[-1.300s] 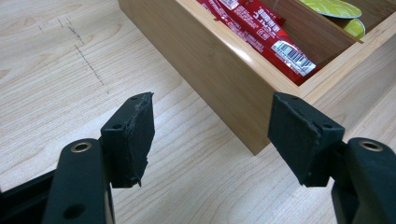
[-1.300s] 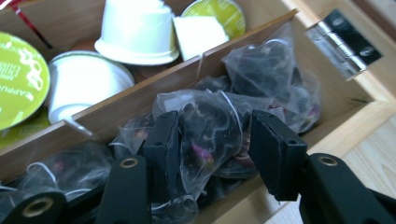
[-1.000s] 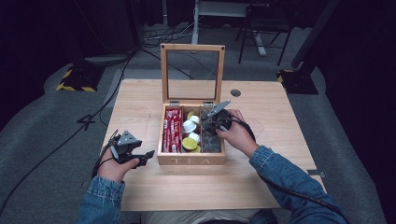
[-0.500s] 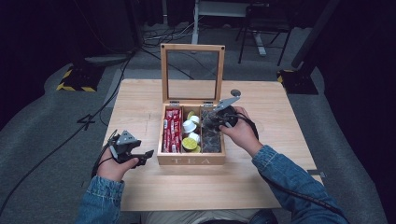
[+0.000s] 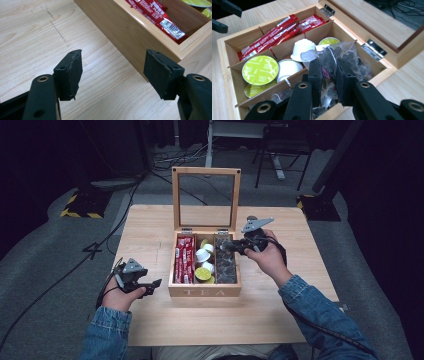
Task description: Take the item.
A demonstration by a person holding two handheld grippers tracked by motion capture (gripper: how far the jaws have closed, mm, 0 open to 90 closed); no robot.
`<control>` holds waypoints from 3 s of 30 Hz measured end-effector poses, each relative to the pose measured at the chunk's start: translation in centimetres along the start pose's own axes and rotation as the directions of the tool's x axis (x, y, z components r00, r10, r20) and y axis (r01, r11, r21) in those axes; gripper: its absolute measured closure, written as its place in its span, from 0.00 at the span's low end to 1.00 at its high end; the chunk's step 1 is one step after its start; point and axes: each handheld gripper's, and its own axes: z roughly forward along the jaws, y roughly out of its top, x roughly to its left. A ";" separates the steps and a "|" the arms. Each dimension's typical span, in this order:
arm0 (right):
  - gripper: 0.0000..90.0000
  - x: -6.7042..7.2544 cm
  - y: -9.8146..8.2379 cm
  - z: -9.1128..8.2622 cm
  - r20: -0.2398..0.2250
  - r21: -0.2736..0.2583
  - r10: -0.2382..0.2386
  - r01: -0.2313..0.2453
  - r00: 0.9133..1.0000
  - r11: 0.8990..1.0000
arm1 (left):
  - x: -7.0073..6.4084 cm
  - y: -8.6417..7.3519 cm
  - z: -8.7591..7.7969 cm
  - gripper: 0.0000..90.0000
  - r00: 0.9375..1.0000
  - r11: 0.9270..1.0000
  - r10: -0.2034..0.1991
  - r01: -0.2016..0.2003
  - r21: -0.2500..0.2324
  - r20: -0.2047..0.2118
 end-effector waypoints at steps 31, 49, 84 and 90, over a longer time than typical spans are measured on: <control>0.85 -3.4 -2.4 -9.1 0.168 -0.013 0.038 -0.036 0.985 0.999 | 0.1 -0.2 0.3 0.34 1.000 1.000 0.001 -0.001 0.014 -0.007; 0.85 -4.6 -5.3 -10.8 0.200 0.055 0.083 -0.096 0.976 0.994 | -0.1 -0.3 0.6 0.34 1.000 1.000 -0.002 0.002 0.021 -0.002; 0.52 -4.1 -7.0 -9.2 0.223 0.194 0.055 -0.099 0.973 0.976 | 0.4 -0.6 0.9 0.34 1.000 0.999 -0.004 0.004 0.046 0.011; 0.48 -4.2 -6.9 -9.1 0.224 0.152 0.076 -0.112 0.972 0.982 | 0.8 -0.1 0.9 0.33 1.000 0.999 -0.011 0.010 0.038 0.018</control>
